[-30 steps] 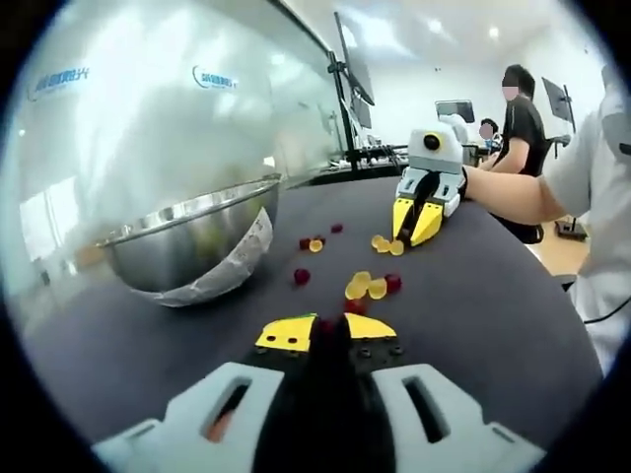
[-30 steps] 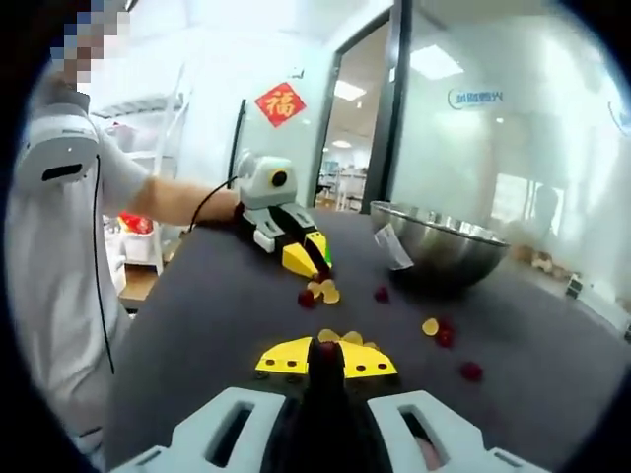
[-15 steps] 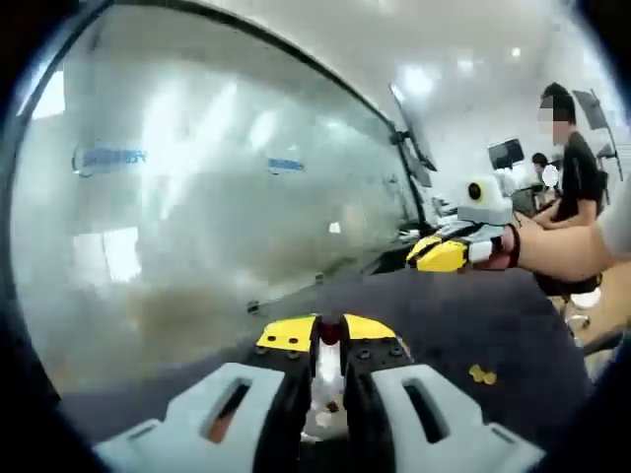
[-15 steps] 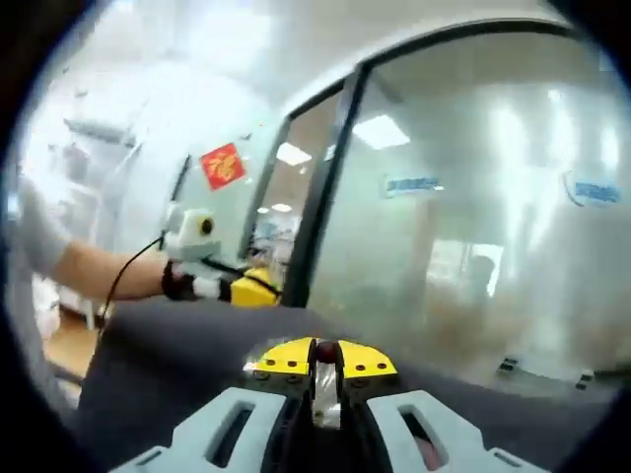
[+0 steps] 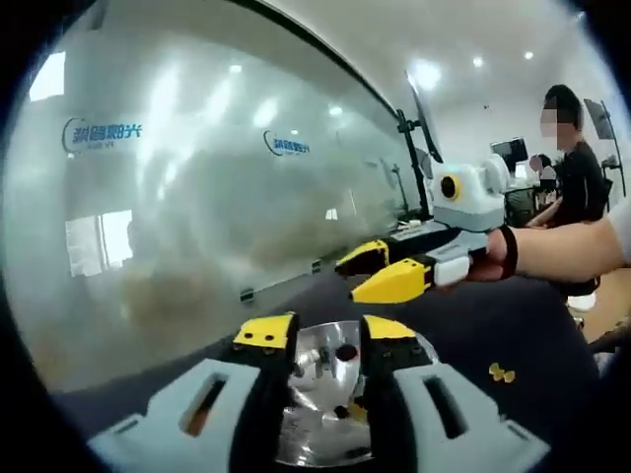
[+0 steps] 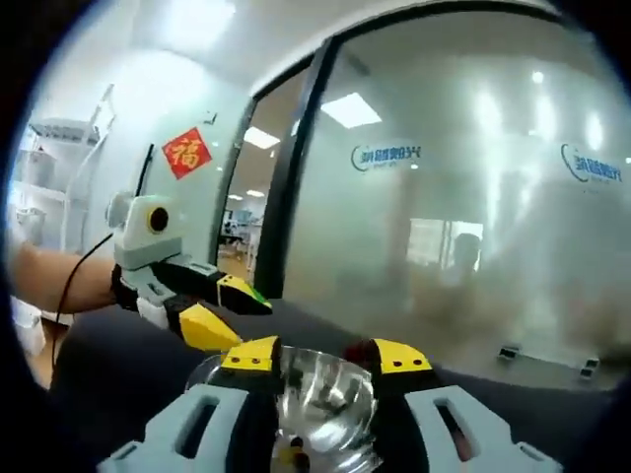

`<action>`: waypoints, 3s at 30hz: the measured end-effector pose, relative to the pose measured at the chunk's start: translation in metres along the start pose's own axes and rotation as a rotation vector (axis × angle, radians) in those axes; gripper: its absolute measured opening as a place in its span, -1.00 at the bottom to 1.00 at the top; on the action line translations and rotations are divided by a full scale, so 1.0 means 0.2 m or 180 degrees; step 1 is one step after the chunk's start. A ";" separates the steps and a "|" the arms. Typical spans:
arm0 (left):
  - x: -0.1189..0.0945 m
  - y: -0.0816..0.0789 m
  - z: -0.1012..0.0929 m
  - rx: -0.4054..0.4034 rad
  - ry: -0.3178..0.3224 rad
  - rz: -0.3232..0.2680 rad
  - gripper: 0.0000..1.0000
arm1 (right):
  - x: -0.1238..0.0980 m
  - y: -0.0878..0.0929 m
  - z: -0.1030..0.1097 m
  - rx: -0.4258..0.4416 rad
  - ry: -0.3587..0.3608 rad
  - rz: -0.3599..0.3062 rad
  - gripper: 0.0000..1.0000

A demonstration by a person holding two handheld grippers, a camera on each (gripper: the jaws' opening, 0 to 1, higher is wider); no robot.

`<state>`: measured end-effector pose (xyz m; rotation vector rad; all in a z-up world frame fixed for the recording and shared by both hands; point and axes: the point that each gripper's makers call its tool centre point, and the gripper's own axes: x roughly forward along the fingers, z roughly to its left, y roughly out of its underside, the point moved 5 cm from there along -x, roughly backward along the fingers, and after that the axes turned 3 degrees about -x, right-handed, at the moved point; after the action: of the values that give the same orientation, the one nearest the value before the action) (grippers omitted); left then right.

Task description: Pick candy and put bowl

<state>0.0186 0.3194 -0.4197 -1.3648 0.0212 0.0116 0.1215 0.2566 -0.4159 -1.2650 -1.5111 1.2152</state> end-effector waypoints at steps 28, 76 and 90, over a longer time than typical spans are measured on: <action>-0.59 0.54 -0.52 0.0002 0.0727 0.0535 -0.61 | -1.05 0.63 0.29 -0.0102 -0.0633 0.0609 -0.61; -0.28 0.55 -0.69 0.0075 0.1029 0.0589 -0.97 | -0.72 0.64 0.37 0.0124 -0.1282 0.0739 -0.92; -0.27 0.32 -0.56 -0.0087 0.0832 0.0137 -0.97 | -0.69 0.50 0.34 -0.0156 -0.1201 0.0451 -0.92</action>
<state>-0.0380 0.2235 -0.5033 -1.3855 0.2708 -0.1307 0.1012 0.1133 -0.5275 -1.2396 -1.7482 1.5868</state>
